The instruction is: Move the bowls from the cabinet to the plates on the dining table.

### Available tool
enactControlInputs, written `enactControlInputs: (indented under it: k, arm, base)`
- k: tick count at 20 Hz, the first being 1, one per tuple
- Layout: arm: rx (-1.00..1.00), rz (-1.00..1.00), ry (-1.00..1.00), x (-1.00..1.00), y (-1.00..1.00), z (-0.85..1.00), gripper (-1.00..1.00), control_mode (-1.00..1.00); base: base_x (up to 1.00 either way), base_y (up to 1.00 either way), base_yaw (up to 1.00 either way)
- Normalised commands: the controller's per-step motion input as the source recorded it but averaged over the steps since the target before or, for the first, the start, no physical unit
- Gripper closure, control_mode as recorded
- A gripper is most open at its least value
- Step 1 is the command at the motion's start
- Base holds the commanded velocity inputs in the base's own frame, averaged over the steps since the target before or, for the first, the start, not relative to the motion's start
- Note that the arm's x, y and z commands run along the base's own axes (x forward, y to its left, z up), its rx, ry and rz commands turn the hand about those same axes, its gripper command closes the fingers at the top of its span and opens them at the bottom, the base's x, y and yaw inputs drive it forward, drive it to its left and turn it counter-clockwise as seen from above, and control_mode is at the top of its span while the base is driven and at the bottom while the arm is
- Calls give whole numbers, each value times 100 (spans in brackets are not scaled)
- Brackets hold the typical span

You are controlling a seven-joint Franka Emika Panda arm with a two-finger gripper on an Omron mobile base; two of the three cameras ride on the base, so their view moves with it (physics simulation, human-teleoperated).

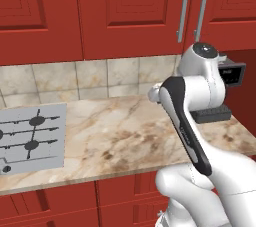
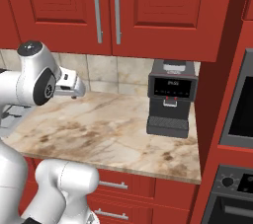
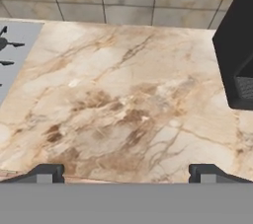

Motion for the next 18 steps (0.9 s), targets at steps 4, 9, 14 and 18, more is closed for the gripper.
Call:
enactControlInputs:
  k: [4,9,14,18]
  arm:
    - [0,0,-2,-6,2,16,-100,-100]
    - [0,-1,-4,-2,0,16,-100,-100]
    - [4,-1,-6,-17,-3,17,-100,-100]
    - [1,-1,-8,-32,-1,17,-100,-100]
  base:
    - [0,0,0]
    - [0,0,0]
    - [0,0,0]
    - [0,0,0]
